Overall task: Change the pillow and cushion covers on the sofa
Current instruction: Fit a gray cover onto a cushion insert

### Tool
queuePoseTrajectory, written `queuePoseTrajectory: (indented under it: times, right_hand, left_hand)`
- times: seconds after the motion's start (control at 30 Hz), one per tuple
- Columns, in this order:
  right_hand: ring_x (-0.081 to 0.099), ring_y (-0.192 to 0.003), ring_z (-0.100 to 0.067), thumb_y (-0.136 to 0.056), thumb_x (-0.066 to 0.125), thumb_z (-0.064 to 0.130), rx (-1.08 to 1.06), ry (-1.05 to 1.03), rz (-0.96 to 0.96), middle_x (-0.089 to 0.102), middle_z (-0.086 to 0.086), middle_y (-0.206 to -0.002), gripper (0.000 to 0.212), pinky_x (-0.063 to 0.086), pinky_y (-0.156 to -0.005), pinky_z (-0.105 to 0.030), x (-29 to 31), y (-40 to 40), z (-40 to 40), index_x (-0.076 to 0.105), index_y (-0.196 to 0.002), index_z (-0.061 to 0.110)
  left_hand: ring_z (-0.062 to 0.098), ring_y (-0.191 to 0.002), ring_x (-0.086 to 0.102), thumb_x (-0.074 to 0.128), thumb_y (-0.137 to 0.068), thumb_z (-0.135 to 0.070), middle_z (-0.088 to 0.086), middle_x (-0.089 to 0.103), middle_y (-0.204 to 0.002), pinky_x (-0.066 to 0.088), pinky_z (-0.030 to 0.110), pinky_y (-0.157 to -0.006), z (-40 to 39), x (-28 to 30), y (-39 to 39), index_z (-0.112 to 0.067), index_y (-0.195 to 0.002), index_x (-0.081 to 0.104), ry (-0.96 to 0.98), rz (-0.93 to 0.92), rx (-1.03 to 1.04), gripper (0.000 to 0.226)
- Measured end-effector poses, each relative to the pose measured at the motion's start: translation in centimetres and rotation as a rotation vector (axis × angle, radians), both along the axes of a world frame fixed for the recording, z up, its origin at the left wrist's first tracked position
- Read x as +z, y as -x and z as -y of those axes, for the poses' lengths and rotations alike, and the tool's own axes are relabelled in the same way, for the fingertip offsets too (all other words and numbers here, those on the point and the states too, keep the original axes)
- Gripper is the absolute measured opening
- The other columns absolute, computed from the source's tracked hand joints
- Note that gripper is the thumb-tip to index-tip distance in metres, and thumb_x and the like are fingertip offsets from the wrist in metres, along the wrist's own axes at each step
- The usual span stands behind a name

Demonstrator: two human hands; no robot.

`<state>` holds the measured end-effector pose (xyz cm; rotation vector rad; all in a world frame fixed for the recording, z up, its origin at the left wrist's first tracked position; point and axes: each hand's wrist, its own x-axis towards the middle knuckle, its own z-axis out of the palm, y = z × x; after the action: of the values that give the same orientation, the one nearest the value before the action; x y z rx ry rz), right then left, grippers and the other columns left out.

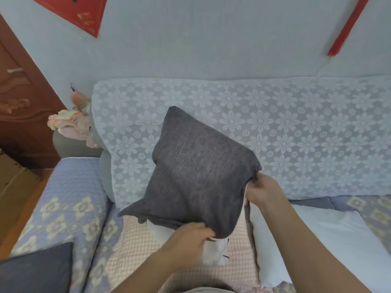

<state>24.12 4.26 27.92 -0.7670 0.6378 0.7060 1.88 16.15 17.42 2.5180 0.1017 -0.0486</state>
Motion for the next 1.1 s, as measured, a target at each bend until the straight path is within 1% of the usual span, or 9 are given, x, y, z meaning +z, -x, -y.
queuePoseTrajectory:
  times: [0.17, 0.27, 0.47, 0.57, 0.63, 0.77, 0.87, 0.97, 1.1]
  right_hand:
    - [0.066, -0.103, -0.033, -0.107, 0.032, 0.015, 0.248, 0.238, 0.088, 0.071, -0.018, -0.111, 0.038, 0.058, -0.074, -0.048, -1.0, -1.4, -1.2, 0.067, -0.116, 0.002]
    - [0.066, -0.103, -0.037, -0.103, 0.035, 0.005, 0.461, 0.539, 0.167, 0.069, -0.020, -0.116, 0.034, 0.061, -0.061, -0.041, -3.7, 0.8, -0.3, 0.065, -0.116, -0.004]
    - [0.057, -0.092, -0.023, -0.102, 0.039, 0.017, 0.682, 0.824, 0.383, 0.064, -0.016, -0.118, 0.028, 0.048, -0.072, -0.033, -6.2, 4.4, 1.1, 0.061, -0.115, 0.006]
    - [0.052, -0.074, -0.019, -0.098, 0.044, 0.010, 0.782, 0.717, 0.519, 0.063, -0.025, -0.087, 0.024, 0.048, -0.069, -0.034, -3.4, 7.5, 0.0, 0.062, -0.089, -0.004]
    - [0.061, -0.082, -0.025, -0.098, 0.047, 0.013, 0.838, 0.540, 0.616, 0.068, -0.029, -0.101, 0.031, 0.052, -0.080, -0.041, -2.0, 9.3, -1.0, 0.064, -0.100, -0.014]
    - [0.071, -0.094, -0.018, -0.099, 0.057, 0.028, 1.060, 0.448, 0.772, 0.072, -0.003, -0.109, 0.022, 0.058, -0.092, -0.039, -1.9, 11.8, -0.9, 0.067, -0.111, 0.014]
    - [0.062, -0.104, -0.005, -0.094, 0.065, 0.029, 1.146, 0.518, 0.955, 0.057, 0.008, -0.127, 0.043, 0.055, -0.082, -0.021, -1.9, 12.3, -0.6, 0.050, -0.132, 0.040]
    - [0.030, -0.141, -0.002, -0.086, 0.075, 0.038, 1.296, 0.424, 1.217, 0.019, 0.022, -0.155, 0.085, 0.042, -0.107, -0.026, -2.3, 13.2, -2.9, 0.021, -0.152, 0.045]
    - [0.006, -0.149, -0.004, -0.073, 0.079, 0.053, 1.538, 0.343, 1.522, 0.003, 0.026, -0.160, 0.111, 0.021, -0.121, -0.039, -3.6, 17.2, -8.2, 0.002, -0.153, 0.048]
  left_hand:
    - [-0.004, -0.132, 0.048, 0.051, -0.089, -0.057, -0.025, 0.055, -0.142, 0.035, 0.016, -0.109, 2.5, -0.5, 2.0, -0.059, -0.139, 0.045, 0.289, -0.196, -0.048, 0.050]
    - [0.025, -0.145, 0.040, 0.048, -0.096, -0.045, -0.001, 0.040, -0.160, 0.033, 0.033, -0.118, -0.3, -1.0, 3.0, -0.044, -0.153, 0.032, 0.106, -0.419, -0.256, 0.060]
    - [-0.001, -0.104, 0.066, 0.065, -0.097, -0.033, -0.017, 0.072, -0.109, 0.050, 0.022, -0.095, -3.9, 12.8, -1.8, -0.032, -0.114, 0.068, 0.399, -0.134, 0.086, 0.017]
    - [-0.003, -0.131, 0.043, 0.059, -0.095, -0.055, -0.021, 0.051, -0.139, 0.028, 0.024, -0.117, -5.1, 17.6, -4.3, -0.039, -0.138, 0.051, -0.202, 0.260, -0.064, 0.047]
    - [0.009, -0.137, 0.039, 0.037, -0.095, -0.073, -0.011, 0.048, -0.145, 0.015, 0.036, -0.124, -6.2, 17.6, -5.2, -0.036, -0.147, 0.043, -0.609, 0.164, -0.197, 0.064]
    - [0.016, -0.117, 0.055, 0.021, -0.101, -0.067, -0.007, 0.064, -0.118, 0.023, 0.042, -0.120, -8.7, 14.3, -0.9, -0.025, -0.123, 0.064, -0.673, 0.086, -0.122, 0.065]
    - [0.031, -0.127, 0.051, 0.027, -0.106, -0.050, 0.004, 0.060, -0.130, 0.025, 0.054, -0.118, -10.8, 12.3, 4.4, -0.015, -0.119, 0.070, -0.564, 0.314, 0.213, 0.057]
    - [0.037, -0.145, 0.028, 0.022, -0.105, -0.052, 0.012, 0.036, -0.154, 0.013, 0.059, -0.121, -10.9, 11.6, 8.8, -0.024, -0.131, 0.066, -0.390, 0.315, 0.777, 0.058]
    - [0.020, -0.153, 0.010, 0.038, -0.099, -0.066, -0.008, 0.002, -0.167, 0.017, 0.047, -0.123, -7.3, 14.0, 12.2, -0.041, -0.137, 0.052, 0.447, 0.356, 1.479, 0.048]
